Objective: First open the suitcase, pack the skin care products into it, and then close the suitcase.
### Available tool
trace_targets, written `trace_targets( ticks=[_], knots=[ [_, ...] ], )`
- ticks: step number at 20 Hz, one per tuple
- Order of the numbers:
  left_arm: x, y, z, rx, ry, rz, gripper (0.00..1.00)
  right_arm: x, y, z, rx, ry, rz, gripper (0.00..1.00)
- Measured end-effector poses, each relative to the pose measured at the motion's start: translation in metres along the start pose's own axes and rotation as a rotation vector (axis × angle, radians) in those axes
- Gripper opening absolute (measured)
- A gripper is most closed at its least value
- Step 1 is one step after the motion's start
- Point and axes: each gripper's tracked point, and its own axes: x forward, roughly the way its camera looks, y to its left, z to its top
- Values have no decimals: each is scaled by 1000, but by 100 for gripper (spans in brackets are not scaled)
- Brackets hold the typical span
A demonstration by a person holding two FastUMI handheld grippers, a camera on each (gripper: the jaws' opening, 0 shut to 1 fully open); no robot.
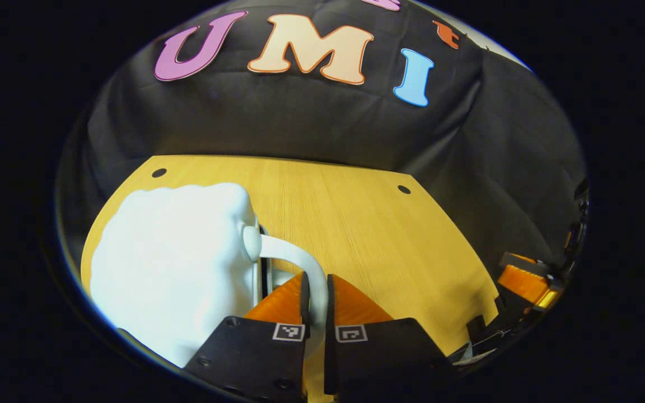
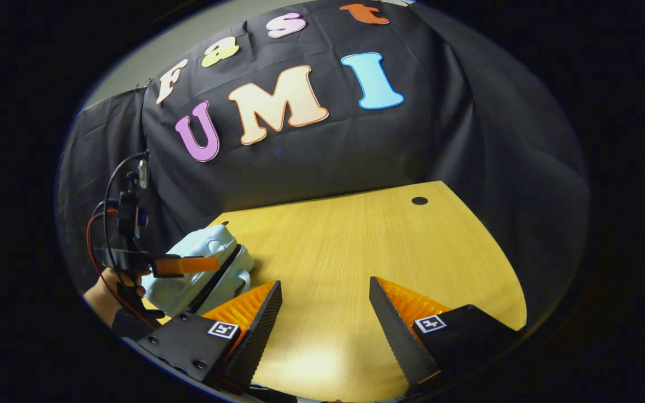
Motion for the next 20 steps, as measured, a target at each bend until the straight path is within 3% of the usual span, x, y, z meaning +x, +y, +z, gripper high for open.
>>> trace_targets(
  ticks=[1, 2, 5, 6, 12, 18, 20],
  knots=[
    [-1, -2, 7, 15, -47, 25, 9, -2, -4, 3, -10, -7, 5, 98],
    [-5, -6, 21, 34, -115, 50, 20, -4, -8, 9, -22, -18, 9, 98],
    [-36, -28, 68, 114, -311, 127, 100, -12, -10, 36, -42, -88, 24, 98],
    [-49, -37, 87, 147, -383, 154, 96, -16, -10, 52, -48, -131, 18, 98],
    [-150, -64, 173, 255, -726, 284, 94, -62, 18, 172, -84, -498, -67, 98],
    [-174, -80, 192, 191, -737, 185, 95, -113, 49, 214, -116, -601, -124, 98],
    [-178, -80, 197, 213, -736, 174, 94, -127, 56, 220, -155, -627, -141, 97]
  ],
)
